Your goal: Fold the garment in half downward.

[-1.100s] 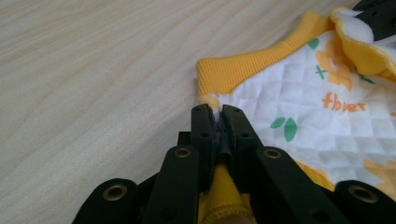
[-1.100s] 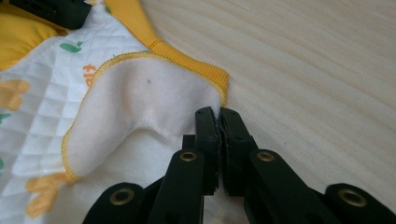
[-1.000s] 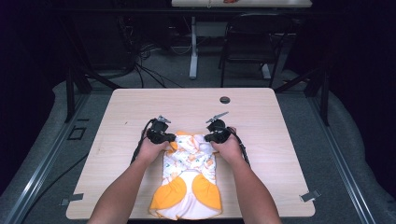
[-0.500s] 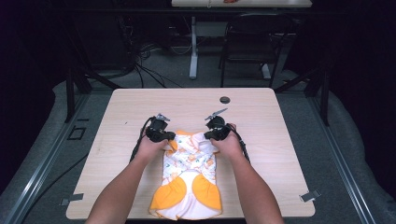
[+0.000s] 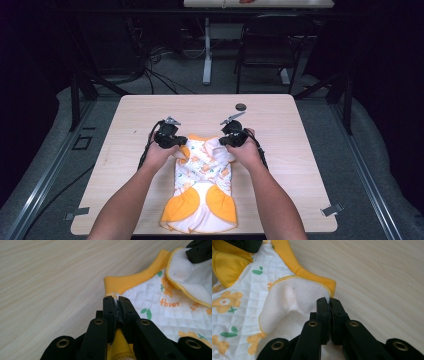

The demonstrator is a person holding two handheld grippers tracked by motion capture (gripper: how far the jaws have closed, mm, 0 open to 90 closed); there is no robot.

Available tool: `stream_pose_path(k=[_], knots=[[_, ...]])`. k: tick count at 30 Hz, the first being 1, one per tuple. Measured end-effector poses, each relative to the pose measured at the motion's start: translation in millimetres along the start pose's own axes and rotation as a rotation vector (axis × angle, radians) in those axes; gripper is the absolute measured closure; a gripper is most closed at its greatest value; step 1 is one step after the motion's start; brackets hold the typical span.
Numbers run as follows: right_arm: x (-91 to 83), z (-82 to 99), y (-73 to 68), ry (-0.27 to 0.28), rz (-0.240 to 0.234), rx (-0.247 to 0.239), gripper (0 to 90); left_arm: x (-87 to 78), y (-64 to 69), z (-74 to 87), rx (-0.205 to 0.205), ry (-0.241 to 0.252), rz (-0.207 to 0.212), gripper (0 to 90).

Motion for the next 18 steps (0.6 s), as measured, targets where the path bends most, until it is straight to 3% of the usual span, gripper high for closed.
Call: stream_pose_path(k=[3, 7, 18], knots=[[-5.0, -5.4, 0.4, 0.027, 0.013, 0.006, 87.2, -5.9, 0.7, -4.6, 0.011, 0.011, -0.004, 84.7], [-13.6, -12.4, 2.1, 0.029, 0.020, -0.021, 87.3, -13.8, 2.1, -11.9, 0.026, 0.033, -0.009, 84.7], [-39.4, -36.1, 4.1, 0.113, 0.063, -0.058, 87.3, -38.7, 6.1, -34.4, 0.068, 0.081, -0.036, 84.6]])
Point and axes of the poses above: each handheld gripper's, and its own axes: x roughly forward along the jaws, z roughly out of its underside, y roughly to its right, the point moved 2 cm from there along x, roughly forward along the jaws, and after that the axes turned 14 degrees about z, right-handed, at the moved point
